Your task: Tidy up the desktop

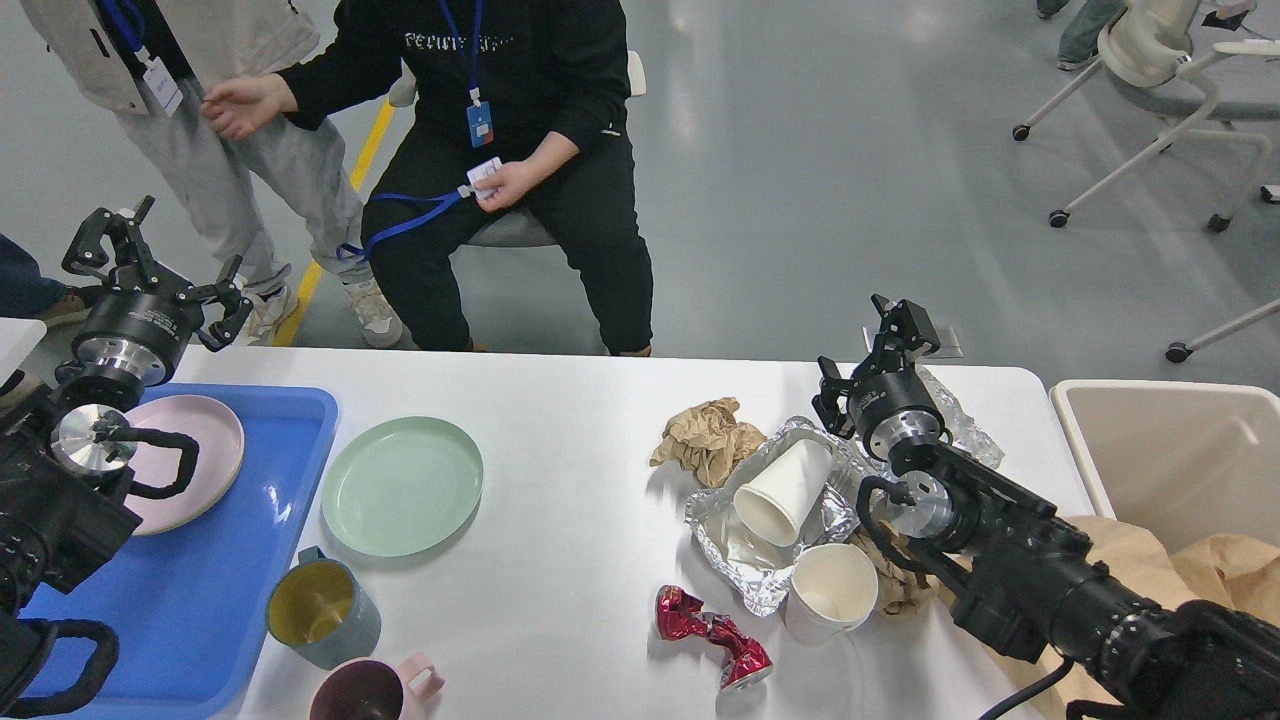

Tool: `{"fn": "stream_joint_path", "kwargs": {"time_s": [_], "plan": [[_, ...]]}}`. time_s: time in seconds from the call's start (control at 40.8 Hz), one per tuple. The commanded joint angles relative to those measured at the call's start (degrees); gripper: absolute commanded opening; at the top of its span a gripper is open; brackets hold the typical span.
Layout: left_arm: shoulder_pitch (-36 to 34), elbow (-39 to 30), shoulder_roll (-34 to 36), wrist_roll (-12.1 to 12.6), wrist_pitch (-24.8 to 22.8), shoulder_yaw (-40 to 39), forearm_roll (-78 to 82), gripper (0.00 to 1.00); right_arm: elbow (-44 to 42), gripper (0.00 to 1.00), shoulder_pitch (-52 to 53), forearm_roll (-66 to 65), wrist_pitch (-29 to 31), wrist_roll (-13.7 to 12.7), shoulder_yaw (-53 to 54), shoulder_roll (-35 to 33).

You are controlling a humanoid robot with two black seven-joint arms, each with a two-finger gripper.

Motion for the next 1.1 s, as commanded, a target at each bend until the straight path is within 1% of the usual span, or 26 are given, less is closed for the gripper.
{"fn": "stream_joint_path", "kwargs": {"time_s": [0.0,0.049,0.441,0.834,1.079], "plan": [[0.06,0.0,0.79,-0.69,-0.03,0.04,0.0,0.96,0.0,1.0,0.0,0.0,0.01,0.0,0.0,0.02],[0.06,0.0,1.32,-1.05,-0.03,0.04,0.0,0.96,0.0,1.0,0.0,0.0,0.01,0.0,0.0,-0.07],[0.49,0.0,1.5,-1.05,-0.03,-0.05,0.0,0.96,0.0,1.0,0.0,0.0,0.01,0.0,0.0,0.02],[1.02,0.0,-0.96,-0.96,0.06,-0.66,-0.09,0.96,0.0,1.0,0.0,0.0,0.01,0.0,0.0,0.02],[0.14,0.0,-1.84,-0.7,3.04,-0.05,0.09,0.96,0.0,1.0,0.0,0.0,0.01,0.0,0.0,0.02]]}}
